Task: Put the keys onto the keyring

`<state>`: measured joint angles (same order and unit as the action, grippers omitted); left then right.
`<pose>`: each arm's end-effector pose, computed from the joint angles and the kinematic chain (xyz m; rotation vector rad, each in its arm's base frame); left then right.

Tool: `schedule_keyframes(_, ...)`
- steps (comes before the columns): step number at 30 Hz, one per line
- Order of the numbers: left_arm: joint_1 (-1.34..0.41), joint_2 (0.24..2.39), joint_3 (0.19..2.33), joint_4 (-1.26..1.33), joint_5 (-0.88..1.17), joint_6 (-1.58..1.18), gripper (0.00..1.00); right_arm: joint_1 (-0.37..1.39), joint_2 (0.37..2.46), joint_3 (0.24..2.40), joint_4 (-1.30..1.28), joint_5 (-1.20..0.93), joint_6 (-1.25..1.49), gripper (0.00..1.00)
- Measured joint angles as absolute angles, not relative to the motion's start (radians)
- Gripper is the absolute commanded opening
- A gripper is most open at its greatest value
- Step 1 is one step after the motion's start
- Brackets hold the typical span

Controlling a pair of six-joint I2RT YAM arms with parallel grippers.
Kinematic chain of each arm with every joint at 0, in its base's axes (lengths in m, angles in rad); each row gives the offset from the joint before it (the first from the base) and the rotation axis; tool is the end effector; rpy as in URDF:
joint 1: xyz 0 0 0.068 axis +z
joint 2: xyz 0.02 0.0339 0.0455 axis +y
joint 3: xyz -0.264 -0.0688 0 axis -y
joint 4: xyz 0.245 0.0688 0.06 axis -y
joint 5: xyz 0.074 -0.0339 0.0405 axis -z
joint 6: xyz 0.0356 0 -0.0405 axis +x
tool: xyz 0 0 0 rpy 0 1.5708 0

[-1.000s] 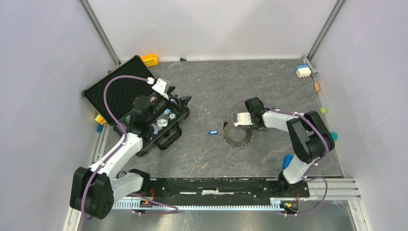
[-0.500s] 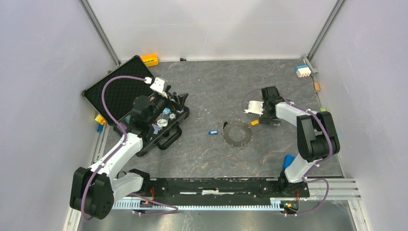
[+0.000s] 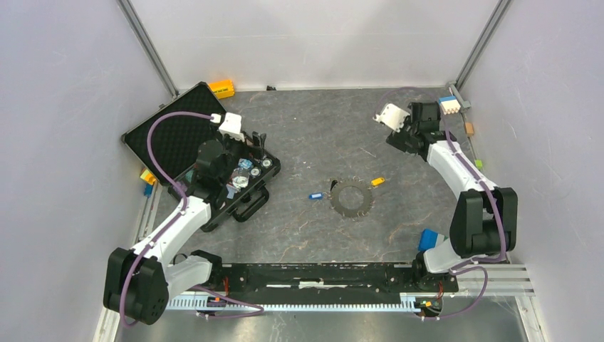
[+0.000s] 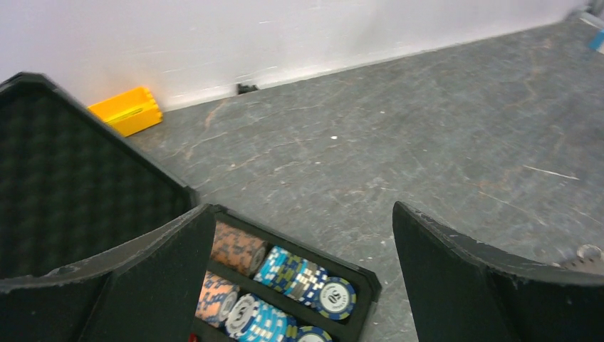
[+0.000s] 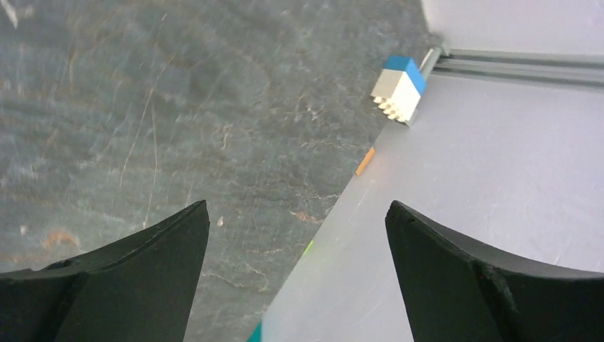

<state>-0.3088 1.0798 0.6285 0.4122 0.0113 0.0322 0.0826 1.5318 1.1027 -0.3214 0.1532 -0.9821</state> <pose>0.2396 -0.0769 0.2892 0.2826 1.5895 -0.2231 0.3366 0.0224 0.2555 -1.1465 2.1036 -0.6181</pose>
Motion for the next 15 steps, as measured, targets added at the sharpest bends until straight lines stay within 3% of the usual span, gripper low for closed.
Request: schedule_keyframes(15,-0.231,1.125,0.615,0.463,-0.129,0.027,1.0,0.059,1.401,0.987,-0.113,0.215,-0.461,0.98)
